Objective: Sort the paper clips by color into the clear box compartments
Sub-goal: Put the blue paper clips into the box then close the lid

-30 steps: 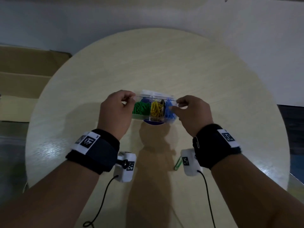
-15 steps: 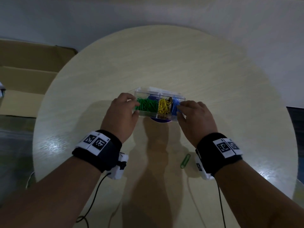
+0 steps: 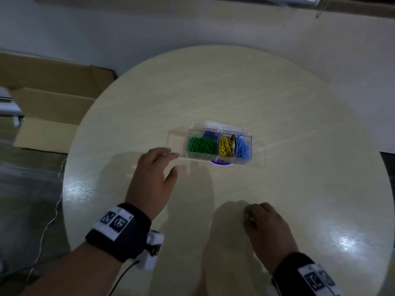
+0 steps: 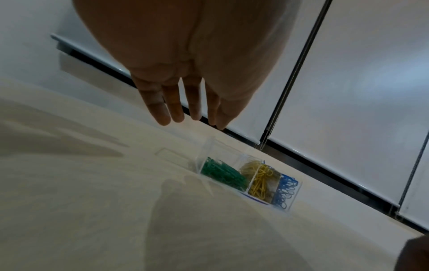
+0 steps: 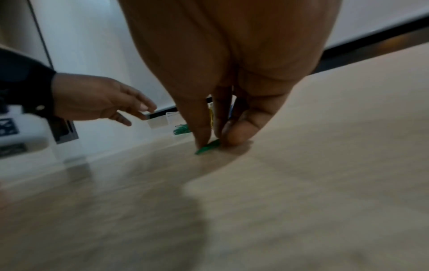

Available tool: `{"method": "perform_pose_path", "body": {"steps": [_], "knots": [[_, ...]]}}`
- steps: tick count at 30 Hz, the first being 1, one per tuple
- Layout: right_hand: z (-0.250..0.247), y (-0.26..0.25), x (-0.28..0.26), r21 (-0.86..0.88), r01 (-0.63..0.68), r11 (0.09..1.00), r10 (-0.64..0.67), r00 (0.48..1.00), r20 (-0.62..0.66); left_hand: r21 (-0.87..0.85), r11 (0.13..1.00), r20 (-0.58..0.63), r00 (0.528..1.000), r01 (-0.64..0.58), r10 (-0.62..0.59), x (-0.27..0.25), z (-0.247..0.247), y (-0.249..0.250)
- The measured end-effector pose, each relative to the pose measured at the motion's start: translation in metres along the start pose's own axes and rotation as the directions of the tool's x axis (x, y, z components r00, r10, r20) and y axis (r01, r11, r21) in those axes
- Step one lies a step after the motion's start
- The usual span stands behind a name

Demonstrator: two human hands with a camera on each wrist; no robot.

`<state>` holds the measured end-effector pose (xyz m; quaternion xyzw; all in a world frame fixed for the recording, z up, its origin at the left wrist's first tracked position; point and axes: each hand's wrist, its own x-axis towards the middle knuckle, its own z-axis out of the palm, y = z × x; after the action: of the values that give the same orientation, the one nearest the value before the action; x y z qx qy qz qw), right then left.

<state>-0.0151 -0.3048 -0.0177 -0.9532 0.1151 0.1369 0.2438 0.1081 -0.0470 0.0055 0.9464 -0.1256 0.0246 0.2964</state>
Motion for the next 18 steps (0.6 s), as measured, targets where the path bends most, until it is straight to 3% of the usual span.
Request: {"method": "perform_pose_path", "body": {"steps": [4,7,9,11,14,18], "knots": [[0.007,-0.003,0.006,0.096,-0.058,0.994,0.057,0.998,0.014,-0.092,0.988,0.007,0.992,0.123,-0.123,-0.034,-0.007,-0.017],[-0.002,-0.016,0.015,0.117,-0.002,0.993,-0.008,0.996,0.085,-0.102,0.983,0.013,0.988,0.154,-0.153,-0.048,-0.006,-0.025],[-0.017,-0.035,0.031,0.149,0.082,0.985,-0.087,0.996,0.029,-0.108,0.98,0.034,0.986,0.169,-0.166,-0.048,-0.005,-0.027],[-0.034,-0.06,0.054,0.194,0.165,0.967,-0.146,0.983,-0.109,-0.105,0.981,0.051,0.986,0.162,-0.157,-0.042,-0.003,-0.027],[-0.055,-0.095,0.098,0.271,0.198,0.942,-0.118,0.952,-0.282,-0.111,0.986,0.038,0.992,0.121,-0.117,-0.023,-0.002,-0.025],[-0.061,-0.118,0.132,0.323,0.166,0.932,-0.099,0.972,-0.214,-0.119,0.985,0.039,0.992,0.124,-0.12,0.008,0.0,-0.019]]}}
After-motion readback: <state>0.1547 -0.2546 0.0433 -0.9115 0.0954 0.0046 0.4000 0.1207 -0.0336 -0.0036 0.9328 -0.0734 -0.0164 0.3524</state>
